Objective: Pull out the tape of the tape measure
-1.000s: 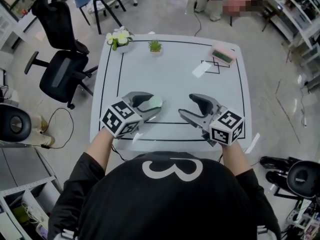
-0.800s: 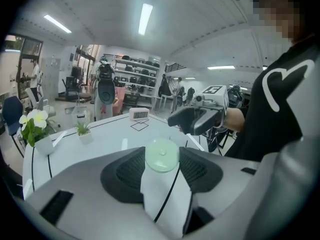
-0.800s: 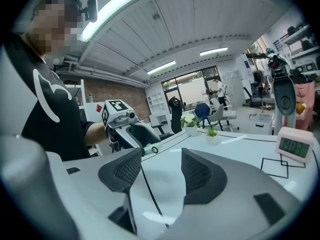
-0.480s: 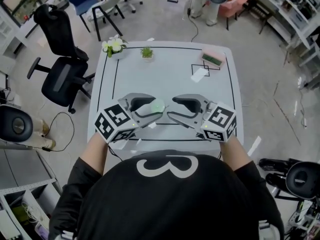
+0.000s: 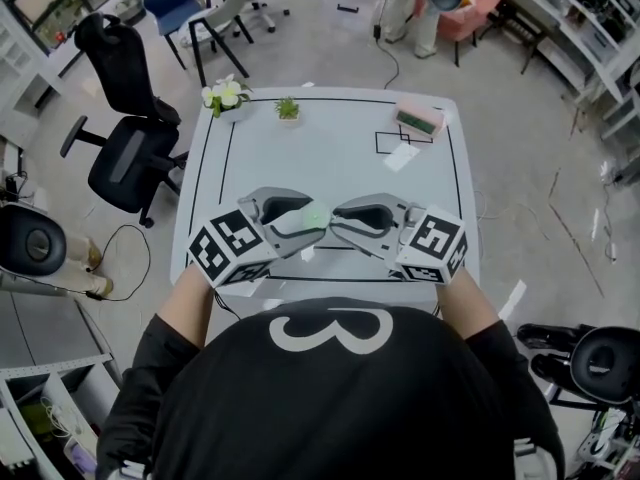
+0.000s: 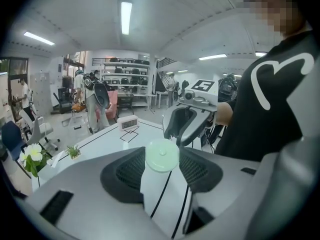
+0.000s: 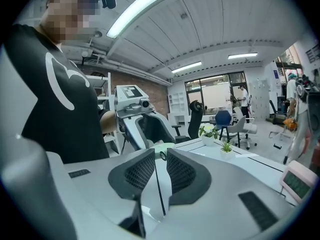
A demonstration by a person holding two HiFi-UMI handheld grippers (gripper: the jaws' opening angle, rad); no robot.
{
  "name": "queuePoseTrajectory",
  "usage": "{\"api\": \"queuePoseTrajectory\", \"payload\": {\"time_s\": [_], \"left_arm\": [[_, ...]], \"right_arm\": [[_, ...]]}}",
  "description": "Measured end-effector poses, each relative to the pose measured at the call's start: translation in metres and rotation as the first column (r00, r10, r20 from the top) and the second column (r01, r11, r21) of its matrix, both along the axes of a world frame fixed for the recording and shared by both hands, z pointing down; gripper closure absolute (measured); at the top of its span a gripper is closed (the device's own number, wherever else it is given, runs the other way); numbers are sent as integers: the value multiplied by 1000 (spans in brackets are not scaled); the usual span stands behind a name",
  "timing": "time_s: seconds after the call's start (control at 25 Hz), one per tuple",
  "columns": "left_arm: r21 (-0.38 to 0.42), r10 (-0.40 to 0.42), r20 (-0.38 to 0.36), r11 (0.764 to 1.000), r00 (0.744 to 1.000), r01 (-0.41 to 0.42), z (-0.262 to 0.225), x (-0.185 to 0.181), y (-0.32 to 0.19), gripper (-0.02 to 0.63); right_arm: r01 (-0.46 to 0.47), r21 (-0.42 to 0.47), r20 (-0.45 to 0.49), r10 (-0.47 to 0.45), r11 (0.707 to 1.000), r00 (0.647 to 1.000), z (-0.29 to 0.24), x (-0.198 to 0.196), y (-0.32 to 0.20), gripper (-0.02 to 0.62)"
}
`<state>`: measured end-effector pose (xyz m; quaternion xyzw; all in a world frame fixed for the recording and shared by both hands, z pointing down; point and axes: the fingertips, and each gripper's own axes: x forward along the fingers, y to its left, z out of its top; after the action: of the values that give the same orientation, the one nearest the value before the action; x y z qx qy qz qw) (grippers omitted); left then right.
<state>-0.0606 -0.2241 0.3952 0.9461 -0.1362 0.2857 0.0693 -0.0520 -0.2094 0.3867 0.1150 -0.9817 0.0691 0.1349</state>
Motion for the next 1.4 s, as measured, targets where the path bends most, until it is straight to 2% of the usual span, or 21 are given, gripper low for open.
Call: {"api": "queuePoseTrajectory", "payload": {"time_s": [0.16, 0.64, 1.0, 1.4], "left_arm": [[4, 1, 13, 1000, 1000, -1, 3, 7, 2, 393], [39, -15, 30, 999, 999, 14, 1, 25, 13, 393], [55, -27, 30, 998, 999, 25, 5, 31, 28, 393], [52, -96, 37, 994, 995, 94, 9, 26, 25, 393]], "right_arm": [[-3, 16, -5, 3, 1000, 1000, 4, 8, 0, 545], [7, 85, -14, -6, 996, 1000, 3, 27, 14, 577], [11, 115, -21, -9, 993, 1000, 5, 34, 31, 578], [-35, 131, 9, 34, 991, 999, 3, 51, 28, 578]]}}
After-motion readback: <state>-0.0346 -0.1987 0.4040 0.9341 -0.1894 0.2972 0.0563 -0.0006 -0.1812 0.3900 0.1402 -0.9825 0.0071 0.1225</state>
